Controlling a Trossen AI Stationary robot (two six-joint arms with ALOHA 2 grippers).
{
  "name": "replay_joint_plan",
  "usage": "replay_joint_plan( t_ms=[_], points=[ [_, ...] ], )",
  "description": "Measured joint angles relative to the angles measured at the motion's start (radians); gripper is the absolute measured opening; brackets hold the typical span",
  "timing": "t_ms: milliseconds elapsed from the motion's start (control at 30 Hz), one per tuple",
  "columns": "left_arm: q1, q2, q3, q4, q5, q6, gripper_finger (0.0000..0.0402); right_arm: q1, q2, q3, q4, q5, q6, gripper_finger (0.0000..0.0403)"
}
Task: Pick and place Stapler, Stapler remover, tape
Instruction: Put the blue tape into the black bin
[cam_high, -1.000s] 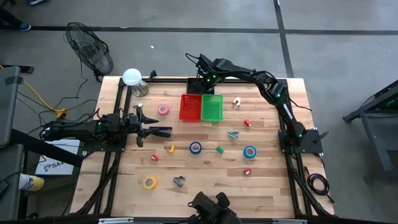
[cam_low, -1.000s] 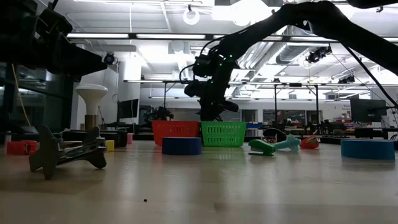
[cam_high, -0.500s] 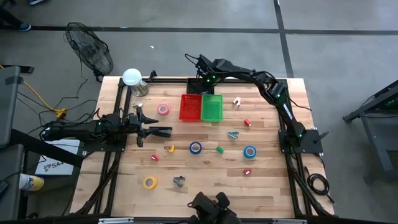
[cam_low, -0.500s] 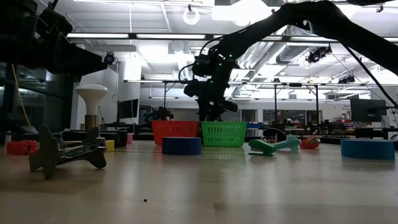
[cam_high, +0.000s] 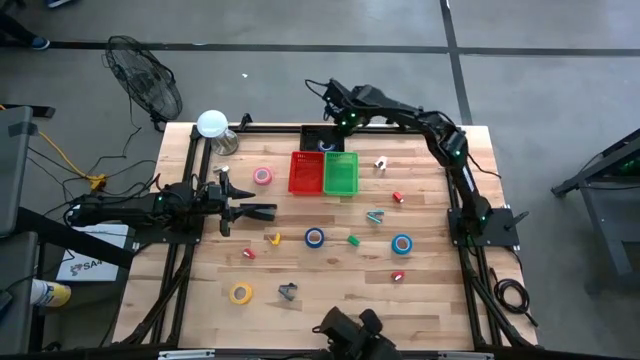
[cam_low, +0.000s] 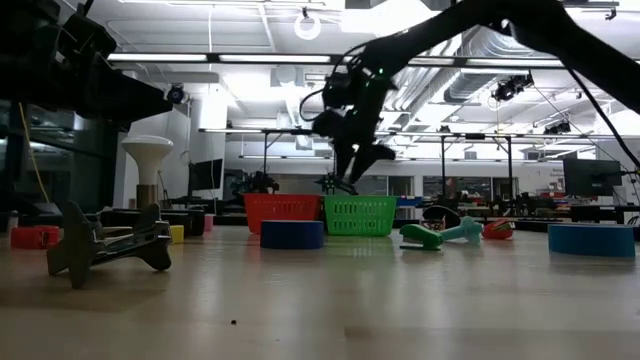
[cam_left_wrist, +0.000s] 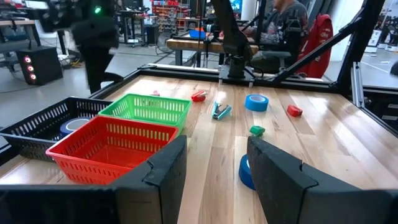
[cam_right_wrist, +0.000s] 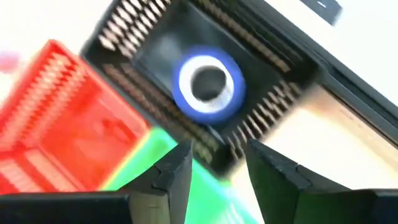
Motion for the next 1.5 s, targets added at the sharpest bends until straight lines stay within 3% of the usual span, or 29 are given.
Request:
replay_joint_plan(
  t_ms=[400,1067,1267,1500],
  points=[
    [0.0,0.0,0.0,0.0,0.0,0.0,0.0165,0.111,-0.085,0.002,-0.504,0.369,-0.024,0.0142],
    [0.0,0.0,0.0,0.0,0.0,0.0,0.0165,0.353,-0.086,-0.015,-0.534,0.297,-0.095,0.0142],
    [0.0,0.0,0.0,0.0,0.0,0.0,0.0165,0.392,-0.18,-0.275,-0.453,0.224,-0.037,0.0142],
    [0.0,0.0,0.0,0.0,0.0,0.0,0.0165,0.463,-0.412,-0.63,-0.27,0.146,0.208,0.0142]
  ],
)
